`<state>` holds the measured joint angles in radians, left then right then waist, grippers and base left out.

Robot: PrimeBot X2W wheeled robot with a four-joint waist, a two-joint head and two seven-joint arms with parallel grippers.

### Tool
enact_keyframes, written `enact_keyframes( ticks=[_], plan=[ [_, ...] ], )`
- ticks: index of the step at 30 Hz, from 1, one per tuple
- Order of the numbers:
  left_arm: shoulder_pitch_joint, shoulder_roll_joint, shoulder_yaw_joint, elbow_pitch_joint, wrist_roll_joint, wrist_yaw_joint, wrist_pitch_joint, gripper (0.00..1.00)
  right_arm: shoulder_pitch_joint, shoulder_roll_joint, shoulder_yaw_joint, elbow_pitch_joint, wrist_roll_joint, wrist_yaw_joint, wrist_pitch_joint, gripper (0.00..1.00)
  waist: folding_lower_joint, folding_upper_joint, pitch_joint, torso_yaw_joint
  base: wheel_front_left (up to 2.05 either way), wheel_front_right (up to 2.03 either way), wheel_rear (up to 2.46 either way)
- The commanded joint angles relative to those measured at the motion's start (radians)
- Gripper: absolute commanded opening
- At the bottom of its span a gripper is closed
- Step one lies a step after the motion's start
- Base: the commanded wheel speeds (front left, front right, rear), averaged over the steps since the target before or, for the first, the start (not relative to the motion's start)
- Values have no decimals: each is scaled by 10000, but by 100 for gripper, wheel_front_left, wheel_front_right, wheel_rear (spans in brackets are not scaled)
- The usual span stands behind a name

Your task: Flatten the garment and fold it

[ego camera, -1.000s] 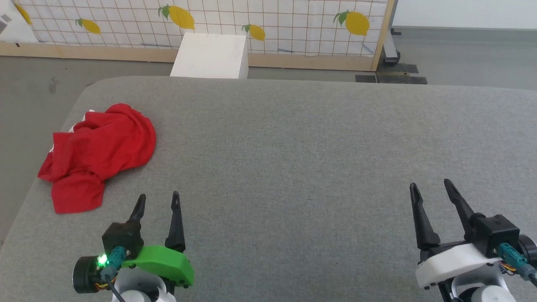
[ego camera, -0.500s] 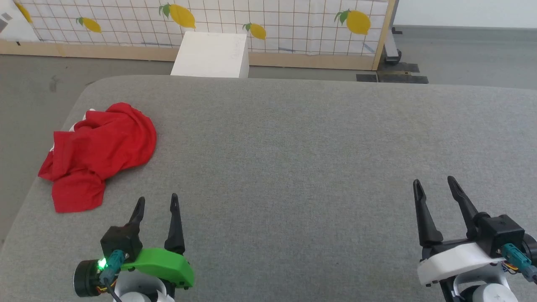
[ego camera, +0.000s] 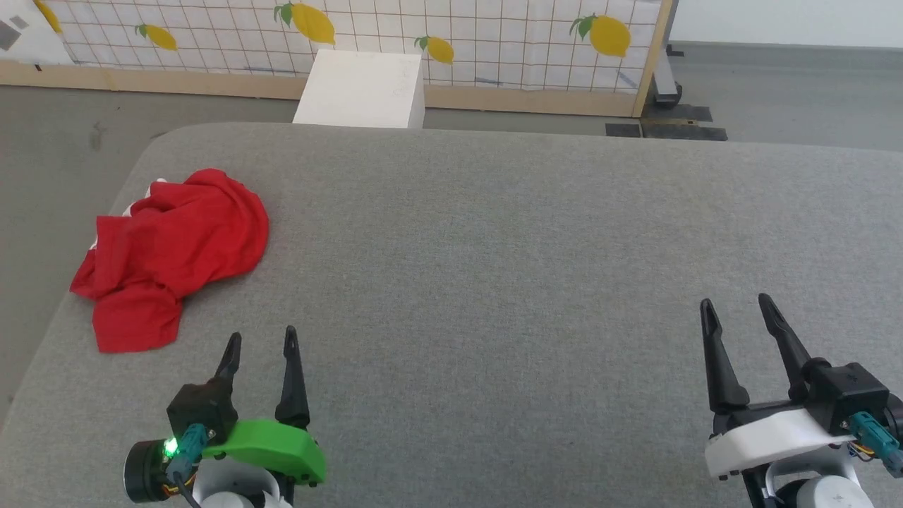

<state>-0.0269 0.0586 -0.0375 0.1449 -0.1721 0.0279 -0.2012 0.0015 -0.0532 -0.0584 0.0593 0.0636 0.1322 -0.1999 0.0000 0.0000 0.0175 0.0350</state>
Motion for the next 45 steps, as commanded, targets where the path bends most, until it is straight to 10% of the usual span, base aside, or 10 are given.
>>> enact_keyframes(
  ticks=[1, 13, 33, 45],
  plan=[
    [-196, 27, 0, 48, -103, 42, -104, 100, -162, 24, -23, 42, 74, -12, -115, 100, 0, 0, 4, 13, 0, 0, 0],
    [-345, 2, -174, 252, -178, 69, -349, 100, -10, 27, -207, 145, -9, -14, -361, 100, 0, 0, -68, 965, 0, 0, 0],
    [-71, 67, -64, 300, -298, 244, -605, 100, 15, 30, -133, 240, -101, -15, -619, 100, 0, 0, -50, 5460, 0, 0, 0],
    [130, 70, 37, 212, -323, 282, -605, 100, 22, 30, 70, 533, -318, -15, -601, 100, 0, 0, -197, 6151, 0, 0, 0]
  ],
)
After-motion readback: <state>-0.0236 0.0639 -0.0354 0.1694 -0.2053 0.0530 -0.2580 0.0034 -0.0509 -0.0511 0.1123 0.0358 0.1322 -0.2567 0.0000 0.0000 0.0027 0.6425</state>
